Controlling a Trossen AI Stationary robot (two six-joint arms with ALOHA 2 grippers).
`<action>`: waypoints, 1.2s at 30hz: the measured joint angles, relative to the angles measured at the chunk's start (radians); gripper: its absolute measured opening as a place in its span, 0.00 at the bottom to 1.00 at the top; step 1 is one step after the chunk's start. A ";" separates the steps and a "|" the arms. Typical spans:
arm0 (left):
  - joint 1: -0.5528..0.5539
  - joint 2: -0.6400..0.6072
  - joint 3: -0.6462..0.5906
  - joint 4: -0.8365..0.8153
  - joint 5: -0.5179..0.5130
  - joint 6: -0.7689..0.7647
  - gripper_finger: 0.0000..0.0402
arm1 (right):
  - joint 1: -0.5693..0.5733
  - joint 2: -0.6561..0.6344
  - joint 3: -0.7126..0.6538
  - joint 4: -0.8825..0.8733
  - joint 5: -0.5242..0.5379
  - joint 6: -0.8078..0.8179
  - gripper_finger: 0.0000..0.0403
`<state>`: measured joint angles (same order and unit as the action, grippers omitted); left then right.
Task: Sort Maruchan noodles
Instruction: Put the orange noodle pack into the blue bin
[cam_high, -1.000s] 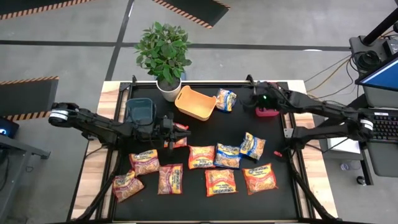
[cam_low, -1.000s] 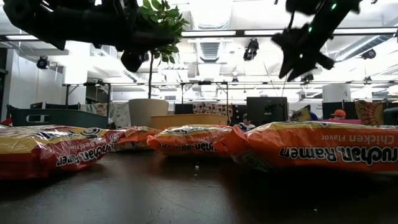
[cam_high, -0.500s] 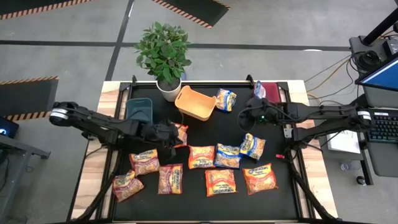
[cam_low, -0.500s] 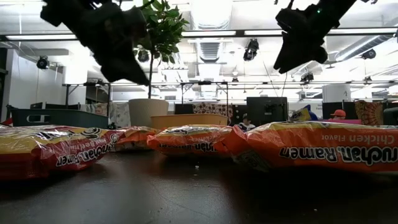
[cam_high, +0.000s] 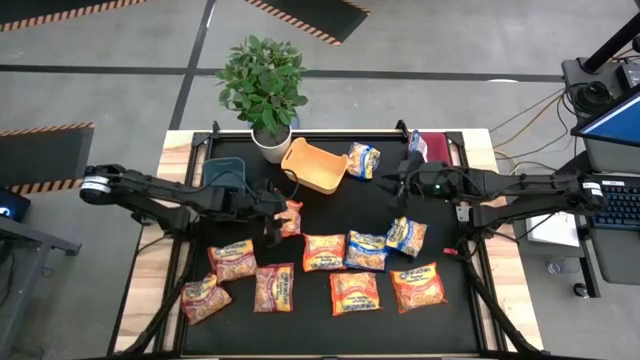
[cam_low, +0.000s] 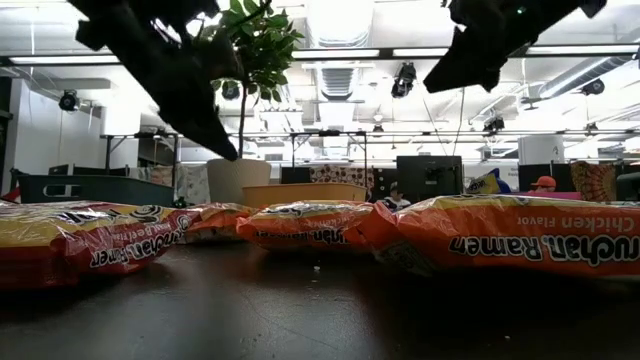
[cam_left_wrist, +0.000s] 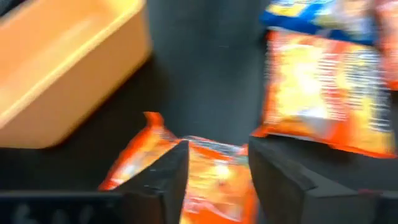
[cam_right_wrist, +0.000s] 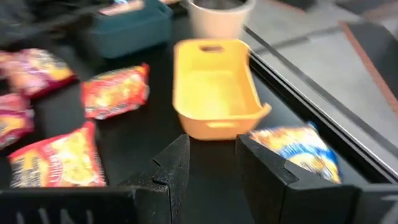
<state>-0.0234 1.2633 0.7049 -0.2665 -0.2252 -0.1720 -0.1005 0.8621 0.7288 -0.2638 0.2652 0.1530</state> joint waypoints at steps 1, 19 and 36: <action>0.014 0.000 -0.012 0.012 0.000 0.023 0.43 | 0.000 -0.014 -0.023 0.038 -0.025 -0.030 0.30; 0.220 0.002 -0.267 0.581 0.132 0.145 0.46 | -0.016 -0.220 -0.219 0.304 -0.142 -0.171 0.30; 0.220 0.025 -0.437 0.868 0.103 0.042 0.42 | -0.016 -0.218 -0.198 0.313 -0.142 -0.209 0.30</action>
<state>0.1967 1.2882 0.2682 0.6020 -0.1223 -0.1296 -0.1165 0.6444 0.5304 0.0496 0.1230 -0.0561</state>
